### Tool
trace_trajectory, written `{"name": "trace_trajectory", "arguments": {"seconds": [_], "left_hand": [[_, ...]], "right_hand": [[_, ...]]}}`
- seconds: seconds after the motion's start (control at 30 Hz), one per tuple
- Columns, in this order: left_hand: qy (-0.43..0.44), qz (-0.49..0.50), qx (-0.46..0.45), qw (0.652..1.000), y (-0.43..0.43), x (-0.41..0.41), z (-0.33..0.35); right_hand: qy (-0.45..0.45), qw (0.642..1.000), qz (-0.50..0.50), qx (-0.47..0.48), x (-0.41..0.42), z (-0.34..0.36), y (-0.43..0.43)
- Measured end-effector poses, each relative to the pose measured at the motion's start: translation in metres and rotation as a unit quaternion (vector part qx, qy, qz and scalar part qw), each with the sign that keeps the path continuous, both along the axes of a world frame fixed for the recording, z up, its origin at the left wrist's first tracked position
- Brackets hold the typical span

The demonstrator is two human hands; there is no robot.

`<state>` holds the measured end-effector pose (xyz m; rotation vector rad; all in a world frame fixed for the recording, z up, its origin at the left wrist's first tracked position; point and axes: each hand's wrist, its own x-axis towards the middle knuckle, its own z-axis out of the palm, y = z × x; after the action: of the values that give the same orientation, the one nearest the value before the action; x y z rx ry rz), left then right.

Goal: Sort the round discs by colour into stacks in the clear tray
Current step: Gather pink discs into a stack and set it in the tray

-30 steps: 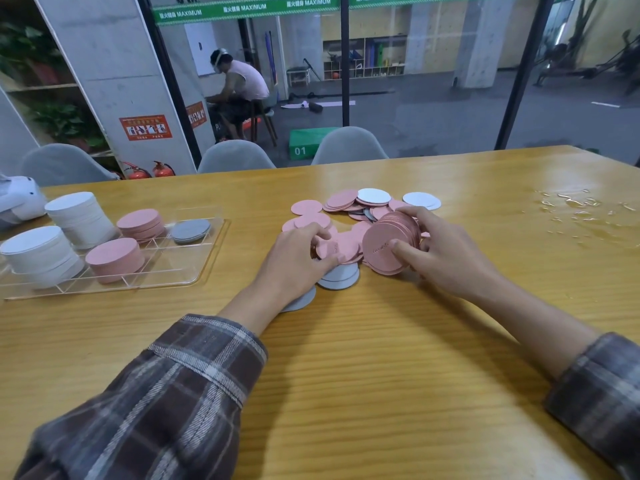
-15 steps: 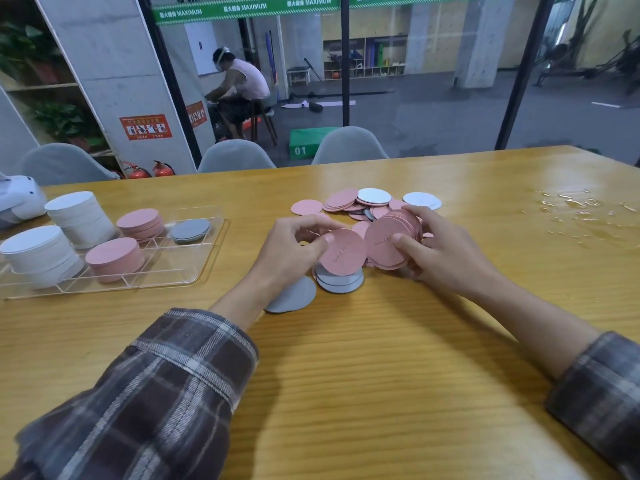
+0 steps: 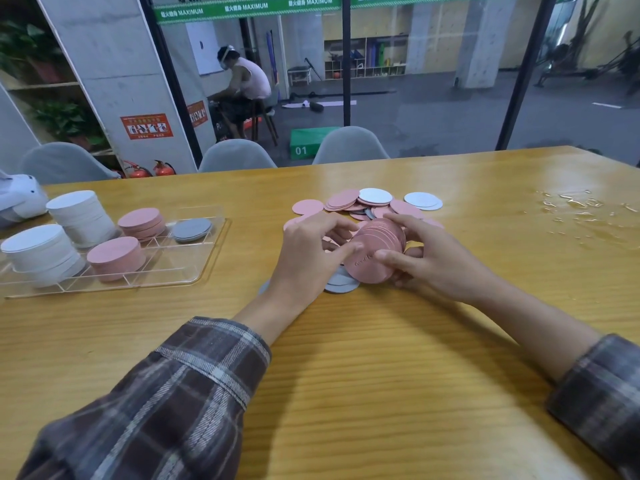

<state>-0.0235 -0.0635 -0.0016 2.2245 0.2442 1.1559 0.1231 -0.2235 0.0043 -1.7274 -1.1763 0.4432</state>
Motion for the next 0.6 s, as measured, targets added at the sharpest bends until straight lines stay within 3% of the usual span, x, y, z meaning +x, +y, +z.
{"name": "trace_trajectory", "arguments": {"seconds": [0.13,0.33,0.6], "left_hand": [[-0.005,-0.004,-0.028,1.0,-0.002,0.0,0.001],[0.201,-0.09,-0.043,0.974,-0.006,-0.003,-0.003],[0.209,-0.08,-0.001,0.975,-0.017,-0.004,-0.005]], "right_hand": [[-0.053,0.999,-0.004,-0.001,0.005,-0.002,0.0],[-0.084,0.996,0.022,0.004,0.01,-0.003,-0.009],[-0.228,0.966,0.016,-0.119,0.002,-0.007,-0.015]]}}
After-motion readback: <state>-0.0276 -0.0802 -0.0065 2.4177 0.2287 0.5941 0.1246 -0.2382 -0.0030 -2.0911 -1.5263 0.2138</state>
